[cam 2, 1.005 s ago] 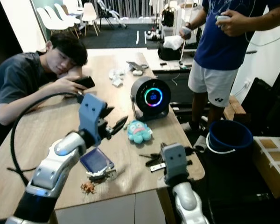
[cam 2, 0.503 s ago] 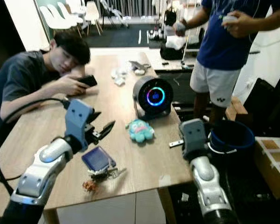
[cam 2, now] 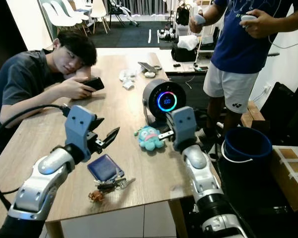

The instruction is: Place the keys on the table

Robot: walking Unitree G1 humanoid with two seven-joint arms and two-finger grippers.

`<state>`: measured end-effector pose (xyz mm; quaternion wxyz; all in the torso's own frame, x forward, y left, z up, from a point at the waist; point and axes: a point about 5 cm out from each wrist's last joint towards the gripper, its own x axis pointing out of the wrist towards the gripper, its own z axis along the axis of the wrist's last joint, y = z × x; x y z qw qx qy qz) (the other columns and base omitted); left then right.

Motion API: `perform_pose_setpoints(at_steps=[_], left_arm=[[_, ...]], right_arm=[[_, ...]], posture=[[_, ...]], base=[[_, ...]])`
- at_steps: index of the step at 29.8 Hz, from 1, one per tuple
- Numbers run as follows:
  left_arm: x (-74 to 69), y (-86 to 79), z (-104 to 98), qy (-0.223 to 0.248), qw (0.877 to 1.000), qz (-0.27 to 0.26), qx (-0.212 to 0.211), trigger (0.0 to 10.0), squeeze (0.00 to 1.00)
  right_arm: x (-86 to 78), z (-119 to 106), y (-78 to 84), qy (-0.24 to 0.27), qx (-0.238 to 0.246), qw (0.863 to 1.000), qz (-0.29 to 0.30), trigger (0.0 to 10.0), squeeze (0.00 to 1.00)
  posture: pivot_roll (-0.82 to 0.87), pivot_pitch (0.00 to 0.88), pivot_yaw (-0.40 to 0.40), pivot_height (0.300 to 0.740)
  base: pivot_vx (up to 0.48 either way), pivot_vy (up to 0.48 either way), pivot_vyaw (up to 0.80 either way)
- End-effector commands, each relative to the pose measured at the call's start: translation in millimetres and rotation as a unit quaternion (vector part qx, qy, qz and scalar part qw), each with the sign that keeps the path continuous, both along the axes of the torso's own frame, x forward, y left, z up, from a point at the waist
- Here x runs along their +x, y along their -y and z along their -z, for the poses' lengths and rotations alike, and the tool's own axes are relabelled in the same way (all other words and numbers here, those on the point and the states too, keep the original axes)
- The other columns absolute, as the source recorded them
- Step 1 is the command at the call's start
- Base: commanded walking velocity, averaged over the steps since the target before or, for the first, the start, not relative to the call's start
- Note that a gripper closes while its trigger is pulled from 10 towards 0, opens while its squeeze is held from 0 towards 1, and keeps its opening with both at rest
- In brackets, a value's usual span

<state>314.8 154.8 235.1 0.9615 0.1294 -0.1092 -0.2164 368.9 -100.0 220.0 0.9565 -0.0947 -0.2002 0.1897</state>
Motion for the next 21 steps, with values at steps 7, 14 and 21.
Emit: perform_pose_setpoints(at_steps=[7, 14, 21], left_arm=[[-1.4, 1.4, 3, -0.006, 1.000, -0.002, 0.004, 10.0, 0.00], [-4.0, 1.3, 6, -0.009, 1.000, -0.006, 0.002, 10.0, 0.00], [-2.8, 2.1, 8, -0.011, 1.000, -0.007, 0.001, 10.0, 0.00]], right_arm=[[6.5, 0, -31.9, 0.000, 0.003, 1.000, -0.009, 10.0, 0.00], [10.5, -5, -27.7, -0.005, 0.050, 0.999, 0.010, 10.0, 1.00], [13.7, -8, -19.3, -0.005, 0.073, 0.997, 0.022, 10.0, 1.00]], posture=[[0.04, 0.153, 0.024, 0.740], [0.05, 0.147, 0.014, 0.740], [0.04, 0.142, 0.016, 0.740]], base=[[0.000, 0.000, 0.00], [0.000, 0.000, 0.00], [0.000, 0.000, 0.00]])
